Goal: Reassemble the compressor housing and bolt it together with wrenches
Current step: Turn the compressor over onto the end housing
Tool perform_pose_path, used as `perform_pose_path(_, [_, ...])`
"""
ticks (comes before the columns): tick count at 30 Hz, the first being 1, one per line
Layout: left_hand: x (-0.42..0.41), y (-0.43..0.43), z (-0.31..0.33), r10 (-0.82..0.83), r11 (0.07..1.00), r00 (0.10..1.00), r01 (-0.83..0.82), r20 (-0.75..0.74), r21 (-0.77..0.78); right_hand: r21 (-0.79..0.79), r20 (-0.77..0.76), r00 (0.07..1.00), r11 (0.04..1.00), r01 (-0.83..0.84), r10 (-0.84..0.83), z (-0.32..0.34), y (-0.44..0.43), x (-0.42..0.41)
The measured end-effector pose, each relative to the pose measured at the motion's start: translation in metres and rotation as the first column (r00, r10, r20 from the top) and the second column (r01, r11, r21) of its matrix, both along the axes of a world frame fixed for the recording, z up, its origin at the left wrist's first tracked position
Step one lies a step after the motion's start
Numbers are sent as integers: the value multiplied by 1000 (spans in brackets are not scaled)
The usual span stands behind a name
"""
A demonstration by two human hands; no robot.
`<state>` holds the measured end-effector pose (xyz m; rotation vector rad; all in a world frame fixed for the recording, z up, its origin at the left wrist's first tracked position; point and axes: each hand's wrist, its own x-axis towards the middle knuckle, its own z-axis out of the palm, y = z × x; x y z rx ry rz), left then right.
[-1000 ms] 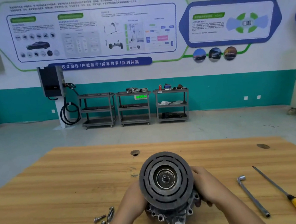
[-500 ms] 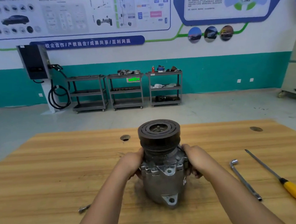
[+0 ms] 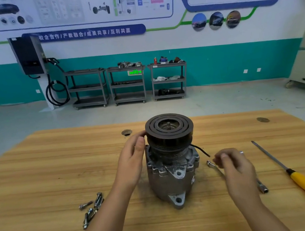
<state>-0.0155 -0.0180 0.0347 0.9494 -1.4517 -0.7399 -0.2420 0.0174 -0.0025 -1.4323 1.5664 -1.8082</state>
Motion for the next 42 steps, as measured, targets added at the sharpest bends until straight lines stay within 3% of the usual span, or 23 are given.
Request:
perform_pose_path(3, [1,-1,4,-126,989,991,123,39,88,263,51,972,936,-233,228,-7,-7,11])
perform_pose_path(5, [2,-2,0,-162,981,985,154,61,121,310,139,941,889,-338,310,-8,-12,15])
perform_pose_path(11, [9,5,-30,-296,931,950,262,104,255,226,256,825,798,-559,505,-6,-33,26])
perform_pose_path(17, [10,6,-53,-297,912,952,261,71,317,79,229,846,856,-510,483,-19,-44,37])
perform_pose_path(23, [9,5,-55,-276,921,961,258,22,291,-45,390,681,752,-658,620,-23,-42,29])
perform_pose_path(30, [11,4,-55,-351,893,926,375,-137,249,-77,262,773,811,-580,577,-26,-41,25])
perform_pose_path(36, [18,0,-62,-333,891,888,407,-318,202,-175,82,947,940,-292,310,-28,-33,31])
perform_pose_path(39, [18,-3,-63,-257,909,880,360,-398,209,-237,-8,976,948,-212,216,-27,-28,33])
perform_pose_path(42, [16,-3,-66,-134,951,925,221,-357,215,-293,-131,990,952,-92,55,-29,-25,35])
